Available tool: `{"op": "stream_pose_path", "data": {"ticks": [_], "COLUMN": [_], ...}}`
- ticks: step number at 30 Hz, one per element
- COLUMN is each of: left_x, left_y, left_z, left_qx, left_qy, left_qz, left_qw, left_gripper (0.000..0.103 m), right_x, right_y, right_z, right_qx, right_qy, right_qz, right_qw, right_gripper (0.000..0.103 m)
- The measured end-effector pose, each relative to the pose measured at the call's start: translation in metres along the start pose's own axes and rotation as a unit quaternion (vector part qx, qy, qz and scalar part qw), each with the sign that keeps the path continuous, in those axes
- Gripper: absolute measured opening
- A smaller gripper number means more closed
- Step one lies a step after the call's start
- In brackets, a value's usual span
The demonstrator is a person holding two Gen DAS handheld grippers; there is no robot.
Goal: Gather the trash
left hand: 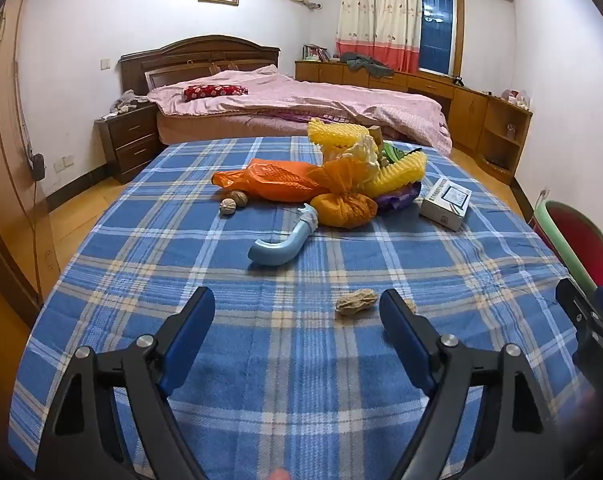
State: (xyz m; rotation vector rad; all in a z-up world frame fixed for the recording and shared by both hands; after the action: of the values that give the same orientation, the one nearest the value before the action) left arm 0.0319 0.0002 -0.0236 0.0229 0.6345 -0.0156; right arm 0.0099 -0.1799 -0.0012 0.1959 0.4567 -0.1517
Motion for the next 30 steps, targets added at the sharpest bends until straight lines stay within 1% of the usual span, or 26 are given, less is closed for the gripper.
{"op": "stream_pose_path", "data": {"ticks": [30], "left_x": [-0.0006], "left_y": [0.0005], "left_z": [0.0001], "left_qx": [0.004], "left_qy": [-0.001], "left_qz": [0.001], "left_qw": [1.0000], "left_gripper": [0.085], "right_x": [0.0003], "right_y": [0.0011], "right_z": [-0.0001], "right_qx": [-0.003], "right_qy": [-0.002], "right_qz": [-0.001], "right_qw": [1.000], "right_gripper": [0.103]}}
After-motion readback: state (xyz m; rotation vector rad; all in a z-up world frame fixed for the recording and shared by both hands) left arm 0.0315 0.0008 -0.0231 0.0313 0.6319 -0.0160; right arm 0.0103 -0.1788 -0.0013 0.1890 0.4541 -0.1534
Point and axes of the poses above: each gripper's, at about its wrist camera, not at the fingertips, and x roughly the way its jaws point, y to its left, z to its top, the point moved 4 cm from there along x, roughly the way its jaws point, and after that the axes turned 5 degrees about x, right-handed, at the moved point
